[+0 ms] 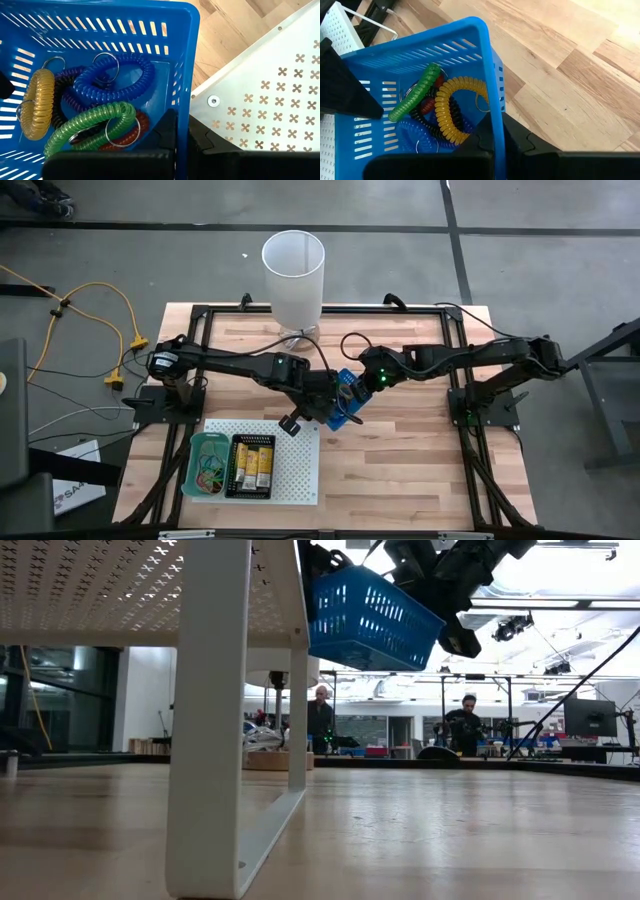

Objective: Pick & Place Office Desk Supplies
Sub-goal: Put the blue bin on the shelf

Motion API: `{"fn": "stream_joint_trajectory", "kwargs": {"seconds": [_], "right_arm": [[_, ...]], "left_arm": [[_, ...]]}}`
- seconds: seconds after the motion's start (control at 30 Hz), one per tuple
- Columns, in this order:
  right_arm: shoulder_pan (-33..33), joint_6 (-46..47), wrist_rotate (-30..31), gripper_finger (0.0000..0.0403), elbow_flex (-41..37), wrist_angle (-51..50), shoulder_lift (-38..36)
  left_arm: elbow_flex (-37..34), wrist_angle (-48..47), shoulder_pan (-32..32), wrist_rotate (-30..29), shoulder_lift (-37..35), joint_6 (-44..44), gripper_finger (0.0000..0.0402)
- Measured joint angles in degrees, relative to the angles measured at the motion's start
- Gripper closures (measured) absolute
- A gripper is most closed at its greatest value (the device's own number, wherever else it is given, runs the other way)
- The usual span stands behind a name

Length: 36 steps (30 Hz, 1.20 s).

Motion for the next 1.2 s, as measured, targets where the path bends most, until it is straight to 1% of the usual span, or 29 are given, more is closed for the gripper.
{"fn": "stream_joint_trajectory", "kwargs": {"seconds": [0.47, 0.73, 0.93, 1.03, 1.2], "right_arm": [[-0.26, -1.72, -0.41, 0.0399, 0.00, 0.00, 0.00], [-2.03, -3.95, -1.54, 0.0399, 0.00, 0.02, 0.00], [-2.10, -4.50, -1.99, 0.0399, 0.00, 0.04, 0.00], [-2.10, -4.48, -2.01, 0.0383, 0.00, 0.19, 0.00], [-2.12, -3.70, -1.94, 0.0323, 0.04, 0.68, -0.22]], "left_arm": [[-0.02, 0.02, 0.30, -0.02, 0.00, 0.93, 0.0401], [-0.02, 0.07, 0.39, -0.35, 0.00, 1.53, 0.0401], [-0.02, 0.11, 0.35, -0.18, 0.02, 1.51, 0.0401], [-0.02, 0.02, 0.37, -0.18, 0.02, 1.53, 0.0401], [-0.17, -0.66, 0.31, 0.16, 0.15, 1.38, 0.0401]]}}
